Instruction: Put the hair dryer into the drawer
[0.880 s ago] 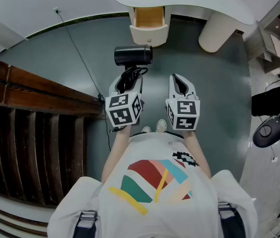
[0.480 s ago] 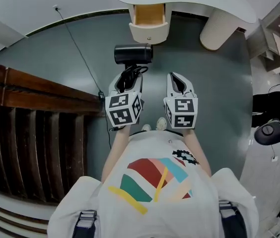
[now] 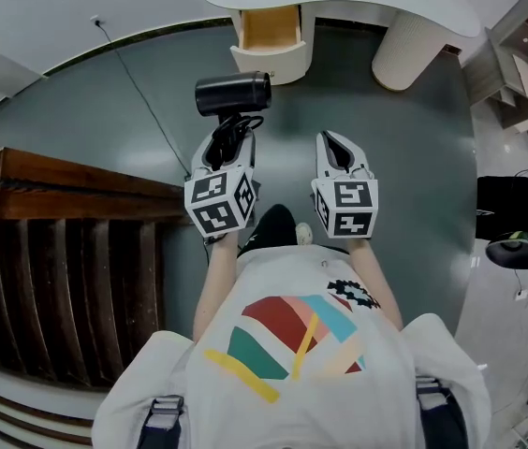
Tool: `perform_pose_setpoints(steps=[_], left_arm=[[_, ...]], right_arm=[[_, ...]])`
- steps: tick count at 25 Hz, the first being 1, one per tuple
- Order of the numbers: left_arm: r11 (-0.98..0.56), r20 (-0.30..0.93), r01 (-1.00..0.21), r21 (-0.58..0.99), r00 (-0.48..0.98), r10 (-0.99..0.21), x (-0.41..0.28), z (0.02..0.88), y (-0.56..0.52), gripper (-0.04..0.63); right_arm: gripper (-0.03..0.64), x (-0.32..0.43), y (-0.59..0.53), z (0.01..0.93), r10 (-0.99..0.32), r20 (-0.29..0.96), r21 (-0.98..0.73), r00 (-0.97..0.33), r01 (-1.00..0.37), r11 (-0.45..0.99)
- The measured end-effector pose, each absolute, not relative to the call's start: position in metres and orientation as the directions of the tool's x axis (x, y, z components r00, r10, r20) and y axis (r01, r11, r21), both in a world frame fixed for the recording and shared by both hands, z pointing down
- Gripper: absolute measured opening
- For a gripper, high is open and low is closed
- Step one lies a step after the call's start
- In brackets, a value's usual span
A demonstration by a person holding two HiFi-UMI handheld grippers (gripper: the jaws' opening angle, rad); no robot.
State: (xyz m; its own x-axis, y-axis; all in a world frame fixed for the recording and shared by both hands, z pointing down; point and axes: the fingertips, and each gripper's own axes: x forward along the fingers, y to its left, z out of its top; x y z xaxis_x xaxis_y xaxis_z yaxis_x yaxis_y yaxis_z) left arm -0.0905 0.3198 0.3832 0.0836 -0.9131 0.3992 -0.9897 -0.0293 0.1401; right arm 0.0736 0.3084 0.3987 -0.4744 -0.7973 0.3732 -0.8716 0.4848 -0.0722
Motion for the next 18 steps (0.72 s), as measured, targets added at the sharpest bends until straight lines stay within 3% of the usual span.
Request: perform_pose_setpoints(steps=[18], left_arm=[[-0.036,0.365,-0.98,0.195,0.107,-0.925,-0.096,0.388,0.232,0.236]], right_arm=[[0.011,0.086,0.229,0.402,-0.814,0.374,-0.049,-0.444,-0.886,0.461]])
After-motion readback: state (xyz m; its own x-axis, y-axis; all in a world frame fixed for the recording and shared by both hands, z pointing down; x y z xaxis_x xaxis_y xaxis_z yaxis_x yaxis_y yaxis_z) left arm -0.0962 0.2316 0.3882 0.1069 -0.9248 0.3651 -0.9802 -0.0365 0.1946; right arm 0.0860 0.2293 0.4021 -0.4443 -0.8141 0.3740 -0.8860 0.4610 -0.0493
